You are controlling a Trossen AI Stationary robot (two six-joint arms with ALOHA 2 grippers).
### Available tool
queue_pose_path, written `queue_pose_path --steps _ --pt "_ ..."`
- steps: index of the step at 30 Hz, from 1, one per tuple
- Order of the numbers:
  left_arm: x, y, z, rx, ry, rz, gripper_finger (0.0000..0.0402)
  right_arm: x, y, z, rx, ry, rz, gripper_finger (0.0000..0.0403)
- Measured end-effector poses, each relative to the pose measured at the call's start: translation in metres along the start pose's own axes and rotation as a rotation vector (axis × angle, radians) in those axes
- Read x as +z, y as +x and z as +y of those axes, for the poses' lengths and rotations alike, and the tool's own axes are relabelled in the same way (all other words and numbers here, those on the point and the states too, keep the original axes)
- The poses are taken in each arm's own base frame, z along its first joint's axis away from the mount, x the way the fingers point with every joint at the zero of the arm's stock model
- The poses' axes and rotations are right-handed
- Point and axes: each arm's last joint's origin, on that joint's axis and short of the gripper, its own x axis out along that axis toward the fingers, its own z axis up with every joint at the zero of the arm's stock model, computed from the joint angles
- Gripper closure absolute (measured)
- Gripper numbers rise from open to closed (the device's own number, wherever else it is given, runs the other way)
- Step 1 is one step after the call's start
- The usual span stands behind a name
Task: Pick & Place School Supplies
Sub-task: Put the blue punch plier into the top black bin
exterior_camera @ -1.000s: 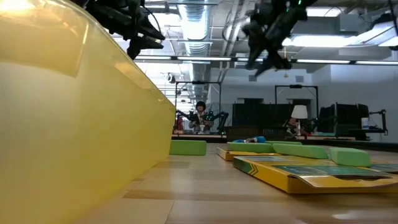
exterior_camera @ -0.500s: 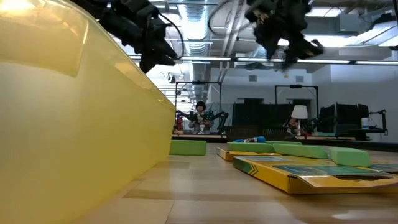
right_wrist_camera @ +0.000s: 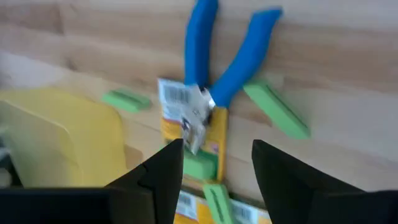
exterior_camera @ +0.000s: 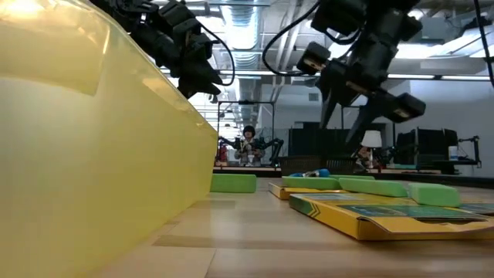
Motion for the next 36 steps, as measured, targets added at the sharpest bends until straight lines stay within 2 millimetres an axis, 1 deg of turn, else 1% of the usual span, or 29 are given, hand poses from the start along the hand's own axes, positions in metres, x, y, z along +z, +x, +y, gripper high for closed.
queue_pose_path --steps 4,7,10,12,14,16,18,23,26,30,36 --pt "0.000 0.000 0.000 -0.004 0.000 0.001 0.0280 0.011 -0.001 -0.004 -0.034 0.023 -0.047 0.0225" --pt "0.000 0.000 0.000 -0.005 -0.001 0.003 0.0280 0.016 -0.002 -0.005 -0.038 0.004 -0.054 0.0228" --pt "0.000 0.000 0.000 -0.004 -0.002 0.005 0.0280 0.023 0.007 -0.006 -0.054 0.010 -0.056 0.0231" --pt "-0.001 0.000 0.000 -0.004 -0.003 0.006 0.0280 0.025 0.009 -0.009 -0.082 -0.005 -0.043 0.0231" --pt "-0.001 0.000 0.000 -0.004 -0.005 0.007 0.0280 0.028 0.018 -0.004 -0.052 -0.019 -0.024 0.0231" --pt "-0.001 0.000 0.000 -0.002 -0.006 0.007 0.0280 0.029 0.028 -0.011 -0.110 -0.023 0.011 0.0230" --pt "-0.001 -0.001 0.001 0.005 -0.010 0.008 0.0280 0.032 0.039 -0.006 -0.065 -0.033 0.032 0.0230" --pt "-0.002 -0.002 0.004 0.015 -0.025 0.020 0.0280 0.037 0.056 -0.005 -0.047 -0.033 0.057 0.0235" --pt "-0.004 -0.002 0.007 0.022 -0.033 0.025 0.0280 0.038 0.059 -0.002 -0.014 -0.039 0.059 0.0241" --pt "-0.012 -0.001 0.010 0.029 -0.050 0.047 0.0280 0.039 0.059 -0.002 -0.017 -0.035 0.054 0.0252" --pt "-0.019 0.001 0.012 0.032 -0.063 0.066 0.0280 0.043 0.058 -0.003 -0.020 -0.045 0.045 0.0283"
